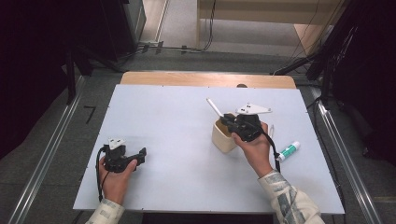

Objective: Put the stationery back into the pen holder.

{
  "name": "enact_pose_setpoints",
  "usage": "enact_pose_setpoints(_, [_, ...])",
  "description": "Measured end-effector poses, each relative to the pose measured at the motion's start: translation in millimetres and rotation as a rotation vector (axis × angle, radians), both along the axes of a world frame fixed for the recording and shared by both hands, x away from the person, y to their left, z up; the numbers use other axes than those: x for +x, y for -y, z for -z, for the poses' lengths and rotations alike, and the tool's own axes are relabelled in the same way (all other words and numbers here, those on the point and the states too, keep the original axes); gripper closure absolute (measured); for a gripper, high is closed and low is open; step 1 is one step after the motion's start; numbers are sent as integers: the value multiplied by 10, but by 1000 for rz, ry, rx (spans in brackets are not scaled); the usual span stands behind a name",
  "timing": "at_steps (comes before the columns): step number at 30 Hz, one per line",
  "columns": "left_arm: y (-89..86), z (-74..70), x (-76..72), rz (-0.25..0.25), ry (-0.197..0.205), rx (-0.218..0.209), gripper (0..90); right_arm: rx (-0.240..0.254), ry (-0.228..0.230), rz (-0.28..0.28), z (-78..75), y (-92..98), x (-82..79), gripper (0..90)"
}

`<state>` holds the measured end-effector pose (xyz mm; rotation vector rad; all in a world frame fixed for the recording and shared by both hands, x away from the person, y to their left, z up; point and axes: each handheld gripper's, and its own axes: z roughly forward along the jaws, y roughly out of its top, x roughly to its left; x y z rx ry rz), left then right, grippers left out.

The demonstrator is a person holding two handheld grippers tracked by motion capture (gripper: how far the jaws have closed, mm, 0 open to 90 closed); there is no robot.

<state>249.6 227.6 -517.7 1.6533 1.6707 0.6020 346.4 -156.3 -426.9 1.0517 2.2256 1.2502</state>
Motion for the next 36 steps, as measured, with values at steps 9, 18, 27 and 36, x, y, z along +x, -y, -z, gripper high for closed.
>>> enact_pose_setpoints(9, [0,0,0,1,0,0,192,2,-24,7,-7,16,-2,765])
enact_pose_setpoints(18, [-5,-2,-3,2,-1,0,192,-6,-28,5,-13,9,-17,765])
enact_pose_setpoints(27, [-2,-2,-2,0,0,-1,191,-13,-39,14,-4,14,-10,763])
enact_pose_setpoints(36, [-4,-3,-3,2,-1,0,191,-16,-48,12,-6,17,-19,752])
